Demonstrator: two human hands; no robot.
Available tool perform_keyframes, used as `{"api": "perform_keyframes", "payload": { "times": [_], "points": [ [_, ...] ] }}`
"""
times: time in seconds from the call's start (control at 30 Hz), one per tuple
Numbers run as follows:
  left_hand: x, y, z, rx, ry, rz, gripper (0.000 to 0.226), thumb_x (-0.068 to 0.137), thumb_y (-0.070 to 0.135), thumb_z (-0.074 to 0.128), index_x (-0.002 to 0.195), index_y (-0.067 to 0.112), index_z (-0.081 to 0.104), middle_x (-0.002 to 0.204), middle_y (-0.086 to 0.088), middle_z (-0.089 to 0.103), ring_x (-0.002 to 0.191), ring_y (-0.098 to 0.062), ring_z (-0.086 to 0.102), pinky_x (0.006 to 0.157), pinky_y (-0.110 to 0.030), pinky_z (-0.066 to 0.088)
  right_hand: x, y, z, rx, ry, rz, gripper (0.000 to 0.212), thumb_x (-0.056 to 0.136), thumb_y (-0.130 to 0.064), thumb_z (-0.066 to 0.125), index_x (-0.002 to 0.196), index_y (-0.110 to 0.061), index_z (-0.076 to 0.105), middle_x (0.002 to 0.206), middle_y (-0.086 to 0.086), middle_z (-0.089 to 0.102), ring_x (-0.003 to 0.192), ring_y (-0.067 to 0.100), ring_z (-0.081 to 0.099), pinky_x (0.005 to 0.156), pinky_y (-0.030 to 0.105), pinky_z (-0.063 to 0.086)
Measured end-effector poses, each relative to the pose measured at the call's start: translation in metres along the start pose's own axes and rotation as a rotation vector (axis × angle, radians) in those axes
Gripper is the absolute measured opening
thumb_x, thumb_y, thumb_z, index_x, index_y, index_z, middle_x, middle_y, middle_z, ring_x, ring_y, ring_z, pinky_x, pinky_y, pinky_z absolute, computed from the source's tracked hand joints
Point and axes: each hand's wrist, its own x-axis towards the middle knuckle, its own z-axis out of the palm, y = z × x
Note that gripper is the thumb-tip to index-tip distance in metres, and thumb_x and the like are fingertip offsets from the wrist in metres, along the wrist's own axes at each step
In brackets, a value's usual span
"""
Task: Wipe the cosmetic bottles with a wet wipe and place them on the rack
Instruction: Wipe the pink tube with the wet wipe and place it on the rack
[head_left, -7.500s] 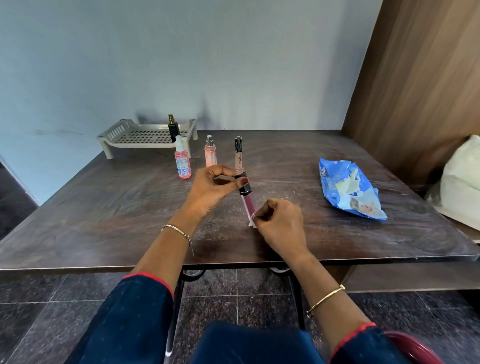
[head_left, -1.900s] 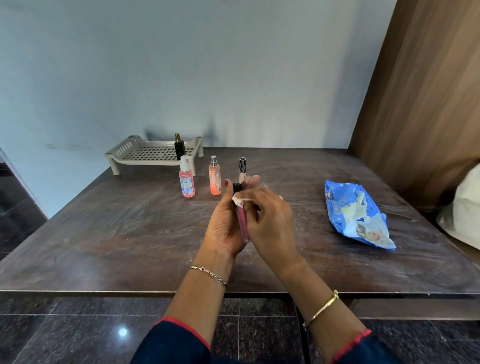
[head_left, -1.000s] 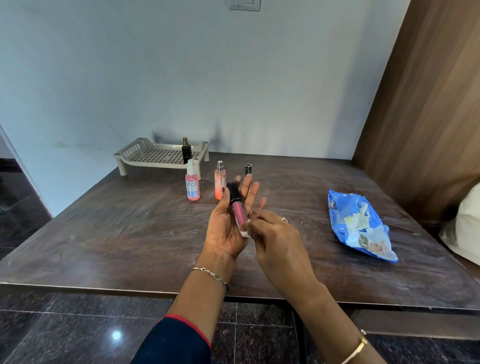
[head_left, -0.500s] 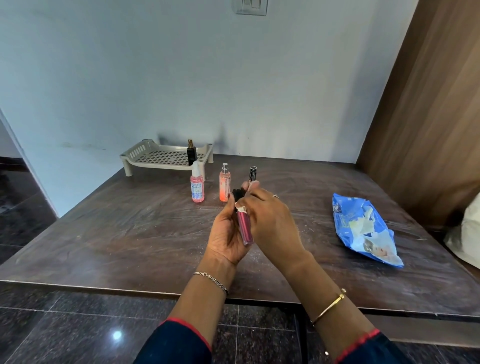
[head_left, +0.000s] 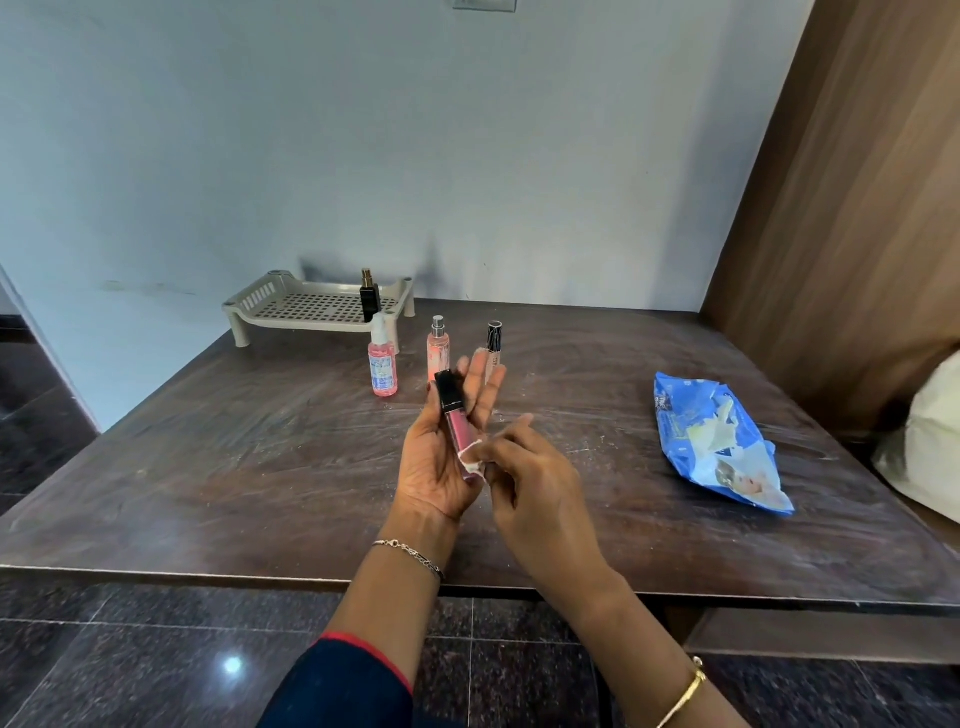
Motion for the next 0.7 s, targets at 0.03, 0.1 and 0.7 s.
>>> {"api": "perform_keyframes", "payload": {
  "times": [0.03,0.1,0.7],
  "points": [
    [0.0,-0.001,0.0,0.001,0.007,-0.009,0.042,0.098,0.032,0.036,0.104,0.01,0.072,0.125,-0.006,0.064,0.128,-0.025,0.05,0.094,-0.071,0.031,-0.002,0.001,0.001,-0.001,0.0,-0.001,0.024,0.082,0.003,0.062,0.095,-0.015,0.071,0.093,-0.005,0.061,0.076,0.012,0.058,0.066,0.034,0.052],
    [-0.001,-0.003,0.003,-0.006,0.007,-0.016,0.039,0.099,0.033,0.033,0.105,0.013,0.066,0.124,-0.005,0.065,0.126,-0.026,0.052,0.101,-0.069,0.028,-0.002,0.0,0.001,-0.01,-0.002,-0.003,0.023,0.082,0.002,0.062,0.095,-0.015,0.071,0.093,-0.004,0.061,0.076,0.013,0.058,0.065,0.033,0.052],
    [-0.01,-0.009,0.006,0.126,0.211,-0.02,0.051,0.092,0.039,0.05,0.135,0.012,0.05,0.134,-0.012,0.055,0.129,-0.024,0.05,0.112,-0.039,0.033,0.037,0.003,0.012,0.05,0.093,0.044,0.015,0.087,-0.003,0.057,0.093,-0.017,0.057,0.087,-0.003,0.063,0.076,0.011,0.055,0.066,0.024,0.042]
  ]
}}
